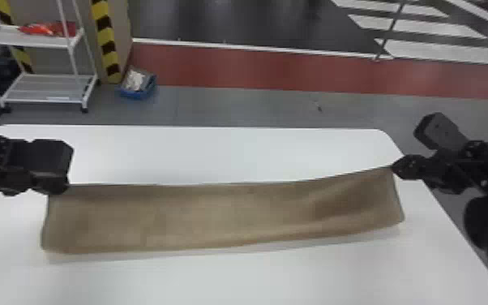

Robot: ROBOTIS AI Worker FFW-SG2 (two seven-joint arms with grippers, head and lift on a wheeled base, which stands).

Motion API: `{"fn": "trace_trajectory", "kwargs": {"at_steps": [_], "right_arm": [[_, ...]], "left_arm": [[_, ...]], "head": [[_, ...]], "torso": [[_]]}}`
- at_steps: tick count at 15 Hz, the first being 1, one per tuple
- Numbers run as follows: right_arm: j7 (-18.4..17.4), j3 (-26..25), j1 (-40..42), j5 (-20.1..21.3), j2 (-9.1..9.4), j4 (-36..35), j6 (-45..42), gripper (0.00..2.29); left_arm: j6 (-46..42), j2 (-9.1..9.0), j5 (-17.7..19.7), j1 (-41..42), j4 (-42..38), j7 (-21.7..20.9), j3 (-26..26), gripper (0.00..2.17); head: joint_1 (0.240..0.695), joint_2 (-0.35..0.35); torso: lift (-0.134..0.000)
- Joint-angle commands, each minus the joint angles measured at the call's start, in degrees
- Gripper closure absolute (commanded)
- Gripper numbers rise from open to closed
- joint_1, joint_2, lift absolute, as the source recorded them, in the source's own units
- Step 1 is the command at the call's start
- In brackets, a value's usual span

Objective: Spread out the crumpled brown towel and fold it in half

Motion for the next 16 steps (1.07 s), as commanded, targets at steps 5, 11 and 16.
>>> {"fn": "trace_trajectory", "kwargs": {"at_steps": [5, 11, 16], "right_arm": [[-0.61, 1.78, -2.28, 3.03, -0.13, 4.03, -0.18, 1.75], [-1.14, 3.98, -3.95, 4.26, 0.4, 6.23, -0.18, 1.75], [-1.75, 4.59, -5.45, 5.84, 0.31, 8.69, -0.53, 1.75]], "left_arm": [[0.0, 0.0, -0.7, -2.0, 3.01, 0.66, 0.02, 1.73], [0.0, -0.35, -1.58, -2.7, 5.3, 2.07, -0.15, 1.73], [-0.18, -0.26, -2.01, -3.85, 7.14, 2.95, -0.06, 1.73]], "head": [[0.695, -0.152], [0.695, -0.138], [0.695, -0.128]], "torso": [[-0.125], [-0.125], [-0.125]]}}
